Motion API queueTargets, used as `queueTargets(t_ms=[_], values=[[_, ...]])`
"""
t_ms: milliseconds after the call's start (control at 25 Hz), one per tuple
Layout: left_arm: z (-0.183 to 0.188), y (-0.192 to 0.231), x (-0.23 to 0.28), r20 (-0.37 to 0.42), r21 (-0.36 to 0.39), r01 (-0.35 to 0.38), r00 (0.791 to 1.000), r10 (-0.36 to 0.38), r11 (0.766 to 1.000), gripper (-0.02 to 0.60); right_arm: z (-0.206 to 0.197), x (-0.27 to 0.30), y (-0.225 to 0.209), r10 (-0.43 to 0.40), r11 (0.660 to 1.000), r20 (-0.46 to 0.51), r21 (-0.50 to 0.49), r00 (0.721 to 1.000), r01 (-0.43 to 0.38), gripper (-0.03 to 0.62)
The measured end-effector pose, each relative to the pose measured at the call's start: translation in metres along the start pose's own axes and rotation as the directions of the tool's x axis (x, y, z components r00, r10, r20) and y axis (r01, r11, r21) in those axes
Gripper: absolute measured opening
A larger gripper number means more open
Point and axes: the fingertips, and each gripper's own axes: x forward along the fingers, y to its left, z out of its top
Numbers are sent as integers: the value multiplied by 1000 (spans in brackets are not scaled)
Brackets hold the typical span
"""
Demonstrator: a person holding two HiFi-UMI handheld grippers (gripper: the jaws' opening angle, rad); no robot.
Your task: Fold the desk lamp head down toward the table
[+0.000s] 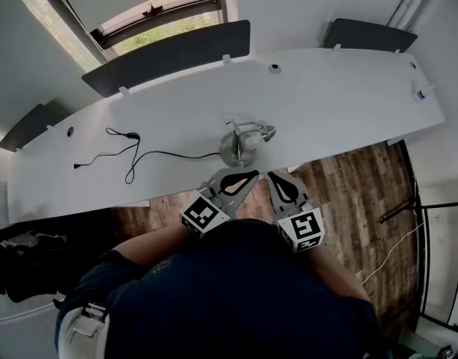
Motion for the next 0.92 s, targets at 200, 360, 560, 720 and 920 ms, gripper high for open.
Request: queueTargets(t_ms=[200,360,560,720,920], values=[[4,-4,2,6,-5,5,1000,-5,1000,6,1,-4,-1,-1,1000,0,1,1000,1,9],[11,-8,4,1,-10,20,1000,-20,1000,6,0,-7,-2,-1,1000,-1,1,1000,1,9],[12,-11,5,3,-7,19,1000,-19,1000,6,-1,-10,-2,-3,1000,-2,1,1000,3,9],[7,-10,4,16,-9,2,1000,-2,1000,6,-2,-11,-2,-3,1000,0,2,1000,3,9],[6,-15,2,4,-2,7,1000,-7,1000,6,-2,-14,1,-1,1000,1,1,1000,1,9]])
